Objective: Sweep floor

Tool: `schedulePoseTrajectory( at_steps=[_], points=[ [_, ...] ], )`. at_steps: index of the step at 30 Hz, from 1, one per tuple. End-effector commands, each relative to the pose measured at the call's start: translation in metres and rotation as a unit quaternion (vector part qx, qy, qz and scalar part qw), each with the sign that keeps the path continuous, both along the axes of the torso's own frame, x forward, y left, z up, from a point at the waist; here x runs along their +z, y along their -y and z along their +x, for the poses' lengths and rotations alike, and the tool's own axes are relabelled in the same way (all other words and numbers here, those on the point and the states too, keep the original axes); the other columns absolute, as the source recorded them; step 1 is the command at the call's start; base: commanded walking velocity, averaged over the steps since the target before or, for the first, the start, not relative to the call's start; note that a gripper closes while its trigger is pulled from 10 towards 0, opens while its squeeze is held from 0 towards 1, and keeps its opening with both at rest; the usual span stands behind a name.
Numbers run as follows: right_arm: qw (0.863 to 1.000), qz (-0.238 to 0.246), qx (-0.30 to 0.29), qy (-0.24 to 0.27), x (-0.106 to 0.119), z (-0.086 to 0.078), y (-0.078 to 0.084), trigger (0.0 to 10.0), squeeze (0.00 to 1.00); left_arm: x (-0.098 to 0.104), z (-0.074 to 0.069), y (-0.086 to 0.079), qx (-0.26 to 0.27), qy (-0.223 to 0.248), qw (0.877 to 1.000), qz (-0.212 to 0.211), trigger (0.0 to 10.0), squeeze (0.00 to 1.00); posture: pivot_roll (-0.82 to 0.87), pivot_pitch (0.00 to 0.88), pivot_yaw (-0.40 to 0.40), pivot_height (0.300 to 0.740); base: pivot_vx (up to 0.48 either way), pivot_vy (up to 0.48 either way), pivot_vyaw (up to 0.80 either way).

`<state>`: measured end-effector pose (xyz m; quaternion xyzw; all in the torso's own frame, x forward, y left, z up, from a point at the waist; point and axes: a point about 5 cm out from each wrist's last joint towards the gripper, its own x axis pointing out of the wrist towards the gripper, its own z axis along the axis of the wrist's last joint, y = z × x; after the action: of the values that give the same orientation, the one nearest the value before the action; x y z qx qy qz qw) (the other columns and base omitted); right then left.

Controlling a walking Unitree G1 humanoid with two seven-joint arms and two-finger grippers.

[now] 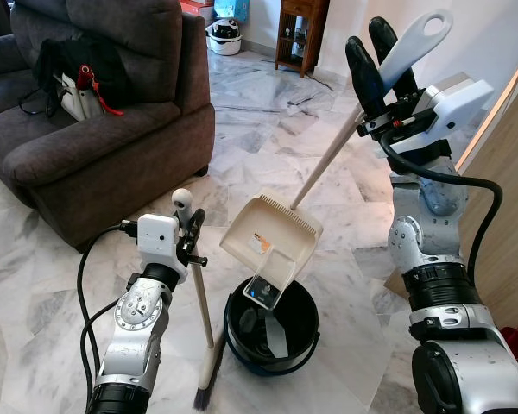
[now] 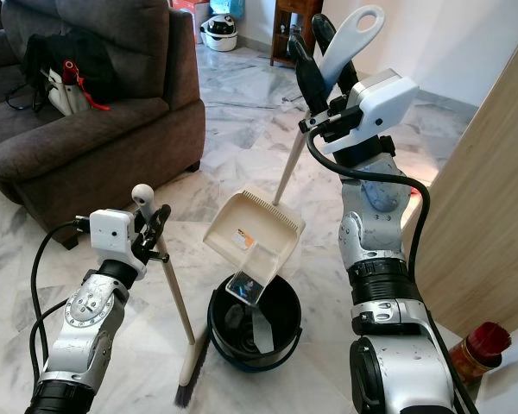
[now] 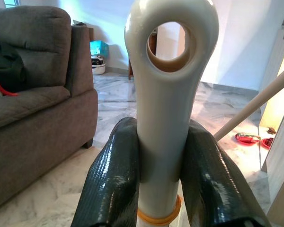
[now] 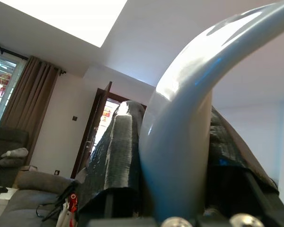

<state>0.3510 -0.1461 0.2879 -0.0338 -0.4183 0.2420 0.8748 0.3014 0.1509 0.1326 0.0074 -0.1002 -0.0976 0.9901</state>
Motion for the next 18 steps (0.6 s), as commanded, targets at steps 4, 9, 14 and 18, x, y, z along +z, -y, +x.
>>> schedulePoseTrajectory(
  at_steps=[4, 9, 14, 18],
  points=[
    [0.999, -0.01, -0.01, 0.047, 0.02, -0.005, -0.001, 10.0, 0.0, 0.012, 0.0, 0.004, -0.01, 0.028, 1.0, -0.007, 10.0, 0.0, 0.13, 0.0, -0.037, 0.74, 0.0, 0.0, 0.0],
    [0.999, -0.01, -0.028, 0.033, 0.015, -0.001, 0.001, 10.0, 0.0, 0.012, 0.0, 0.004, -0.01, 0.028, 1.0, -0.007, 10.0, 0.0, 0.13, 0.0, -0.038, 0.74, 0.0, 0.0, 0.0],
    [0.993, 0.018, -0.111, 0.024, 0.016, 0.006, 0.019, 10.0, 0.0, 0.012, 0.0, 0.004, -0.011, 0.028, 1.0, -0.007, 10.0, 0.0, 0.14, 0.0, -0.038, 0.74, 0.0, 0.0, 0.0],
    [0.984, 0.02, -0.178, 0.017, 0.015, 0.011, 0.035, 10.0, 0.0, 0.012, 0.0, 0.004, -0.012, 0.028, 0.999, -0.007, 10.0, 0.0, 0.14, 0.0, -0.038, 0.74, 0.0, 0.0, 0.0]
  ],
)
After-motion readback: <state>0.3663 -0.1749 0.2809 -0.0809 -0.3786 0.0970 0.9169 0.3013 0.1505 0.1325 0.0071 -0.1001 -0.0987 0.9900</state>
